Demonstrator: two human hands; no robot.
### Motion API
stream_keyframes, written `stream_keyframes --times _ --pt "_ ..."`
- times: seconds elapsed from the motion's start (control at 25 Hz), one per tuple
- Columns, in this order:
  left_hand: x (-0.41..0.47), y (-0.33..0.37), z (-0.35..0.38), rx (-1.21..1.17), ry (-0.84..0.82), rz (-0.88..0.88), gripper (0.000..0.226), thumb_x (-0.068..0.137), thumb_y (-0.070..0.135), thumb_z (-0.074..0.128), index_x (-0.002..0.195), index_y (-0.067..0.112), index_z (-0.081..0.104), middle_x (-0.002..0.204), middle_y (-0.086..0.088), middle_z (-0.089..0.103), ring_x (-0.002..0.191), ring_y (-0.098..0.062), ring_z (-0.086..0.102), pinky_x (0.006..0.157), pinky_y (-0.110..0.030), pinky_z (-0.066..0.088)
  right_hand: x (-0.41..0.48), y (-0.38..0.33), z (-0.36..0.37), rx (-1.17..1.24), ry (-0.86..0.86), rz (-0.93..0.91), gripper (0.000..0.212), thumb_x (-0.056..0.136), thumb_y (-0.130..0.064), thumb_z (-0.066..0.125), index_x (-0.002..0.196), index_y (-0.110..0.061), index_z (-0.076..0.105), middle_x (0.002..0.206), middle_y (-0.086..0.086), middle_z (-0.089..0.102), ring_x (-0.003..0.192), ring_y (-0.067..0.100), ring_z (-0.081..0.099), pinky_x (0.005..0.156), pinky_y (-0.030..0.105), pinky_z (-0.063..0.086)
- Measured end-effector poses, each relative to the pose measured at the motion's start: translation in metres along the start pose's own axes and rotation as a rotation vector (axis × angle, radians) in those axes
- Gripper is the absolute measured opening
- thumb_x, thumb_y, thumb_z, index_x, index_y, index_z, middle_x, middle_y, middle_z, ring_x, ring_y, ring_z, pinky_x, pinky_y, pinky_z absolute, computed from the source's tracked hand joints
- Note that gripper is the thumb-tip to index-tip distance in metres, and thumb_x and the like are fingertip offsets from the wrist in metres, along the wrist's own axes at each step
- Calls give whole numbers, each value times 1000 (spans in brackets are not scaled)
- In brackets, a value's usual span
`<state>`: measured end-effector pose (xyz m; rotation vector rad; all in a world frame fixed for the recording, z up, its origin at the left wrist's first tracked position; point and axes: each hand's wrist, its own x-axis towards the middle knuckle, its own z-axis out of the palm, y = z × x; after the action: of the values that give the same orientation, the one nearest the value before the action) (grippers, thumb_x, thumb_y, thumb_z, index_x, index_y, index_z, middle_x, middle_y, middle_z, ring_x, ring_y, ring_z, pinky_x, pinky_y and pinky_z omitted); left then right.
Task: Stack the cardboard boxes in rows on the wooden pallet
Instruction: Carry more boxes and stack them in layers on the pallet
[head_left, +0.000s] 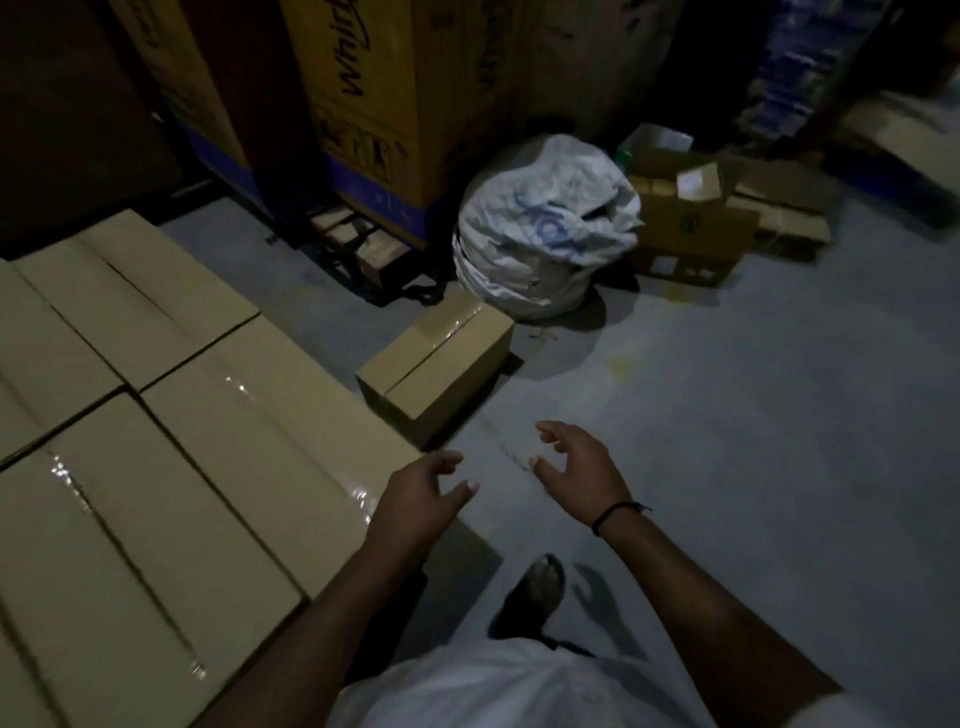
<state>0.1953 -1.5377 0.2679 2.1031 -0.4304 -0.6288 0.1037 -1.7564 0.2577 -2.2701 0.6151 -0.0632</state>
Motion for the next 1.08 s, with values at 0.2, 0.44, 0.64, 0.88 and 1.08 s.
stream_keyframes --times 0.2,0.44,0.64,0.88,1.08 --pt "101 57 19 -78 128 -61 47 90 39 74 132 21 64 124 8 66 107 -3 58 84 -18 42 146 10 -58 -84 -132 -125 48 94 -23 69 139 -14 55 126 4 60 105 7 50 92 18 39" --pt "198 46 33 -185 256 -290 48 88 43 75 130 22 65 125 7 66 108 -4 59 93 -25 47 291 4 -66 -197 -352 -273 52 93 -31 68 141 -18 54 134 4 60 120 19 57 101 32 46" --pt "311 40 48 -226 321 -392 46 84 46 77 125 27 68 122 7 69 110 -10 64 99 -33 53 421 -4 -66 -317 -479 -425 54 94 -30 66 144 -22 50 132 3 60 120 18 57 100 37 48" --pt "442 65 46 -352 353 -474 44 83 40 78 123 24 67 120 2 68 103 -10 65 93 -27 51 559 -26 -74 -531 -640 -595 55 95 -30 64 146 -19 47 136 5 57 125 23 53 103 32 40" --pt "504 65 47 -412 494 -627 45 84 42 77 123 22 68 116 4 68 105 -13 65 96 -31 53 646 -38 -35 -599 -764 -668 53 95 -32 64 144 -20 49 134 6 58 122 23 55 102 36 46"
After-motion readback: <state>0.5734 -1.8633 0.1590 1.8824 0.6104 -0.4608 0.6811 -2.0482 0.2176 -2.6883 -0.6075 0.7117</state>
